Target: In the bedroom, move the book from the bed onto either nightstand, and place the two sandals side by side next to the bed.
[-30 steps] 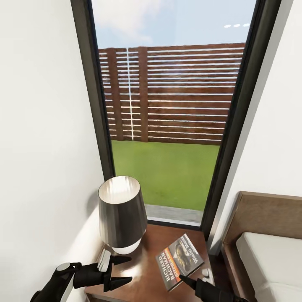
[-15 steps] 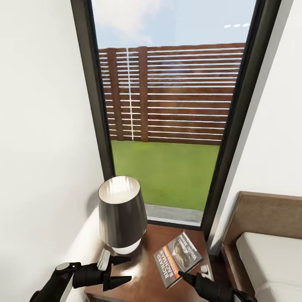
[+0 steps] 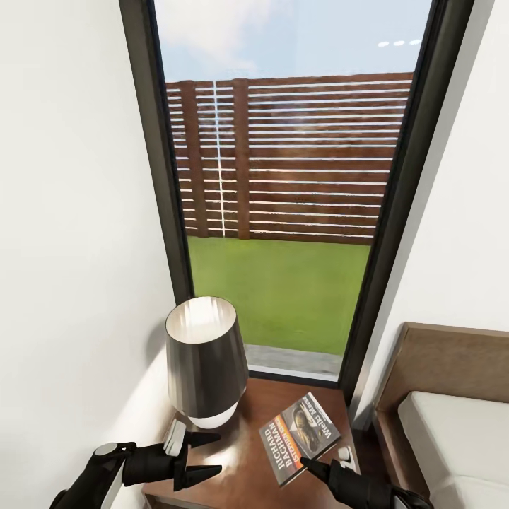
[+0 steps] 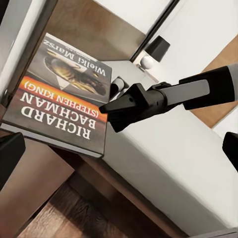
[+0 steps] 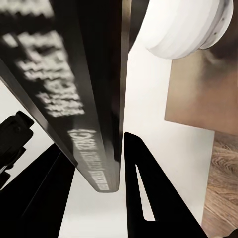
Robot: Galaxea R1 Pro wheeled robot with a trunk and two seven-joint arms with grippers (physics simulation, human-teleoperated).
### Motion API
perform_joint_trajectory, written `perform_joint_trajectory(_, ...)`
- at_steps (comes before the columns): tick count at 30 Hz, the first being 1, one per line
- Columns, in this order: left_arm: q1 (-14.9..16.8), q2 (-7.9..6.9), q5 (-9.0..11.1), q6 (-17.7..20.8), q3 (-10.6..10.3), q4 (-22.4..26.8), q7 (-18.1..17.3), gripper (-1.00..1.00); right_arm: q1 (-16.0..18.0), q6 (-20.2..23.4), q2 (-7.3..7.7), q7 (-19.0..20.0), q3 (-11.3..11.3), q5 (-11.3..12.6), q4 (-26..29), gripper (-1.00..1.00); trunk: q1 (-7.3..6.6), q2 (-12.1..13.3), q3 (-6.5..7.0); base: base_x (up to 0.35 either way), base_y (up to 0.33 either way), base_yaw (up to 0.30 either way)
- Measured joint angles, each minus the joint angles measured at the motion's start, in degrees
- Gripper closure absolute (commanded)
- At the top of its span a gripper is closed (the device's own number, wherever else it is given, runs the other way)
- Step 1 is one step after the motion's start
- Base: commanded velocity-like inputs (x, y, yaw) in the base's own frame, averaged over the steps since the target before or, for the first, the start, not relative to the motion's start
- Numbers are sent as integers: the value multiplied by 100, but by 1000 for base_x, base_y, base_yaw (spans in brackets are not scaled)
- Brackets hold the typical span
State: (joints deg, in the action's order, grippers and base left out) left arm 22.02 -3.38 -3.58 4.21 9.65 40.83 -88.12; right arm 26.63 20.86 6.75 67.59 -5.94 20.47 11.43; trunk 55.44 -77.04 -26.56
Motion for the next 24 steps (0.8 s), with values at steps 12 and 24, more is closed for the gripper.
perform_joint_trajectory(12, 0, 9, 0, 0, -2, -1, 3, -100, -2, -1, 2, 8, 1, -3, -1, 100, 219, -400, -179, 0, 0, 0)
perform_joint_trajectory(24, 0, 9, 0, 0, -2, -1, 9, -100, 1, -1, -1, 9, 3, -4, 8, 100, 483, -881, -395, 0, 0, 0)
